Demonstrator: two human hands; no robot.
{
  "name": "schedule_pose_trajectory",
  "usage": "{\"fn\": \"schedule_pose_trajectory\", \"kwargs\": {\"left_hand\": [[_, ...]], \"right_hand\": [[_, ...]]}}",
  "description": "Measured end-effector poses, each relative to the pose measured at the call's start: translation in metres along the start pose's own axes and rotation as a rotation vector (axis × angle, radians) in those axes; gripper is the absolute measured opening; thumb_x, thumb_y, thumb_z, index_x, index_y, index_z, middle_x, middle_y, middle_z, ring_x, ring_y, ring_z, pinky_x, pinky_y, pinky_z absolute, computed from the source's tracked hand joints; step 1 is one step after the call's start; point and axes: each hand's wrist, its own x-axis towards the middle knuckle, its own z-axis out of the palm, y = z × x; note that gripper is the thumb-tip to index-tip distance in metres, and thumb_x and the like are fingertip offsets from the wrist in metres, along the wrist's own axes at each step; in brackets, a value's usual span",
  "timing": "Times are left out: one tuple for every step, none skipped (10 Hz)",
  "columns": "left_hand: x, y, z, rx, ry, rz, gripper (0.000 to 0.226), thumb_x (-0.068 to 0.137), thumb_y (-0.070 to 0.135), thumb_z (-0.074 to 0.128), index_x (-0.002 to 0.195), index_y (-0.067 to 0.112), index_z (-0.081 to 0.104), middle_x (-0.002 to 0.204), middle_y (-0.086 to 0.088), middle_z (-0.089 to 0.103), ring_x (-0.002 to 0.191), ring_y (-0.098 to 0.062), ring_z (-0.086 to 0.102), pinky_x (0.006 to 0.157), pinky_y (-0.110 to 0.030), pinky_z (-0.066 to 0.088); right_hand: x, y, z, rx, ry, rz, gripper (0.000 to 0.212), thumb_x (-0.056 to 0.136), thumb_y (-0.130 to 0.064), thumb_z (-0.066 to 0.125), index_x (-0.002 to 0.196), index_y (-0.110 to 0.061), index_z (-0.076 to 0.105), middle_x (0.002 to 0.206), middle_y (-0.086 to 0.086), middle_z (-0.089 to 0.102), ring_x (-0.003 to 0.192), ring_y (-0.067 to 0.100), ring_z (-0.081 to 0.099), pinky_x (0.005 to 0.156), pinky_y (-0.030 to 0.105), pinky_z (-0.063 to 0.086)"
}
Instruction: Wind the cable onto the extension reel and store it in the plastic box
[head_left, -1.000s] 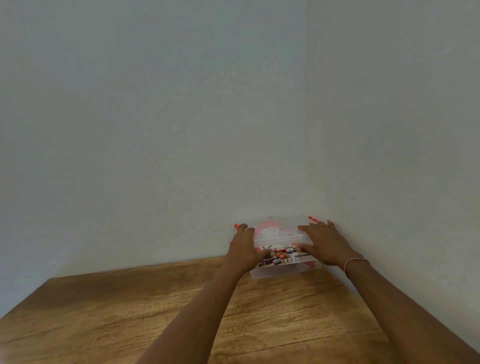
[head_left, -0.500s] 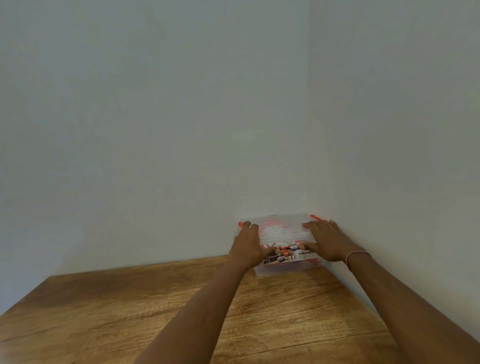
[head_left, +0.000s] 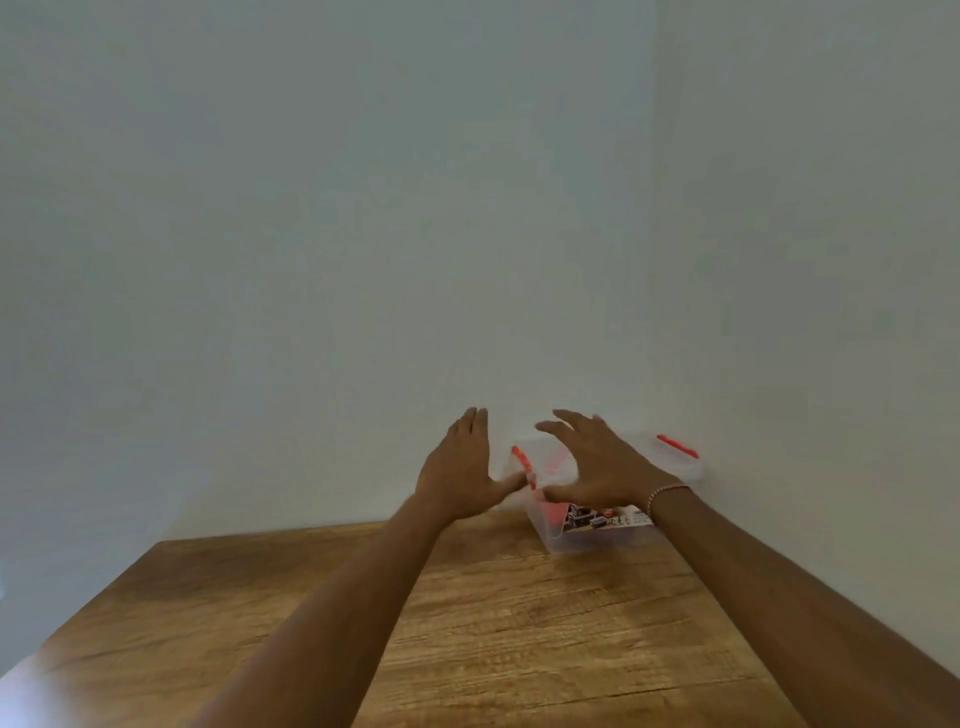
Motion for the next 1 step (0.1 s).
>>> {"fn": "schedule_pose_trajectory", "kwargs": {"left_hand": [[0.0015, -0.0319, -0.0270, 0.093, 0.124, 0.020, 0.103, 0.082, 0.073, 0.045, 0.152, 0.005, 0.012, 0.160, -0.014, 0.018, 0.147, -0.027, 0.020, 0.115, -0.041, 0.025]], "right_hand": [[0.0330, -0.0373, 0.0045, 0.130, 0.098, -0.040, 0.095, 0.070, -0.079, 0.054, 0.146, -0.032, 0.022, 0.158, -0.003, 0.013, 0.144, 0.020, 0.014, 0.115, 0.045, 0.019]]}}
